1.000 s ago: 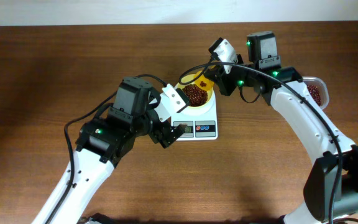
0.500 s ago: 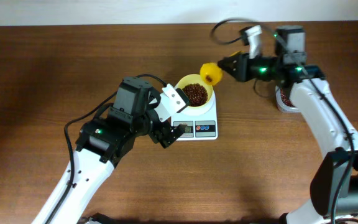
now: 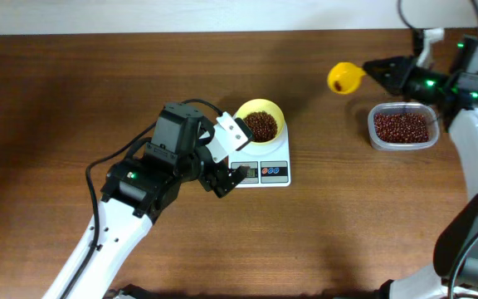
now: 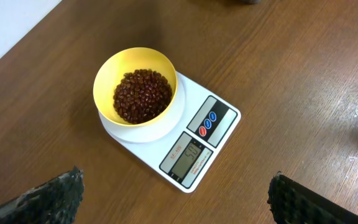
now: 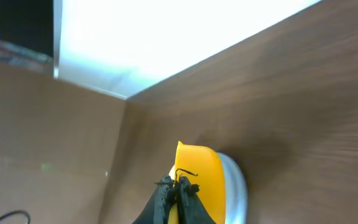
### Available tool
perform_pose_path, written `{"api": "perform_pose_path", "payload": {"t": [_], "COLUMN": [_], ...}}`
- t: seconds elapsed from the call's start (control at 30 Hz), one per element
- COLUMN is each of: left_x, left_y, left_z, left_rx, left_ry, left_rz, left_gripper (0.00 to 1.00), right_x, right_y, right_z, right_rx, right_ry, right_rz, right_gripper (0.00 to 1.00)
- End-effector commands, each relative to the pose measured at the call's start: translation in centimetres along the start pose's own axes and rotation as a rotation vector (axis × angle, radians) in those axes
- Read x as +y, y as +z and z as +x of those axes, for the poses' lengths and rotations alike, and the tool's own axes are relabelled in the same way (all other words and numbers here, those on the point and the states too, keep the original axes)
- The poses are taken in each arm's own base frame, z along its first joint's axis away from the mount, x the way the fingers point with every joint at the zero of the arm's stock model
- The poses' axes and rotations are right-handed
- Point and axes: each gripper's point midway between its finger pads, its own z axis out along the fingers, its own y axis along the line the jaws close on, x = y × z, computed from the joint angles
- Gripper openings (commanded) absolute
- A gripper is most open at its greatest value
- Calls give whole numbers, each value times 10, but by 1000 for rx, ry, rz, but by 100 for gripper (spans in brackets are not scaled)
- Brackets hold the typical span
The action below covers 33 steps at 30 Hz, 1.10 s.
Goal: Scoop item into bowl and weigh 50g on scale
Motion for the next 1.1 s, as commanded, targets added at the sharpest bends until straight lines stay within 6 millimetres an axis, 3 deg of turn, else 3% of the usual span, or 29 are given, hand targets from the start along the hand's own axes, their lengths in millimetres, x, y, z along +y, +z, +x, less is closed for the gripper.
{"api": "perform_pose_path", "payload": {"t": [0.0, 0.1, 0.2, 0.4, 0.5, 0.57, 0.73, 0.83, 1.07], "left_x": [-3, -3, -3, -3, -3, -3, -3, -3, -3], "left_y": [-2, -2, -2, -2, -2, -2, -2, -2, -2], "left_z": [-1, -1, -1, -1, -1, -1, -1, -1, -1], "left_rx": [-9, -9, -9, -9, -9, -9, -9, -9, -9], "left_ry": [11, 11, 11, 11, 11, 11, 11, 11, 11], "left_rz": [9, 9, 9, 9, 9, 9, 9, 9, 9], "left_gripper": [98, 99, 99, 99, 99, 99, 99, 99, 99], "right_x": [-30, -63, -92, -121, -125, -126, -130, -130, -127], "right_y": [-27, -53, -73, -91, -92, -92, -93, -93, -91], "right_z": [-20, -33, -31, -19, -10, -7, 6, 15, 16], "right_rx": [-87, -155, -163, -110, -60, -46, 5, 47, 91], "right_ry": [28, -7, -38, -111, -167, -167, -168, -187, -310], "right_rz": [93, 232, 358, 518, 544, 549, 566, 564, 556], "right_gripper": [4, 4, 4, 4, 4, 11, 16, 37, 28]}}
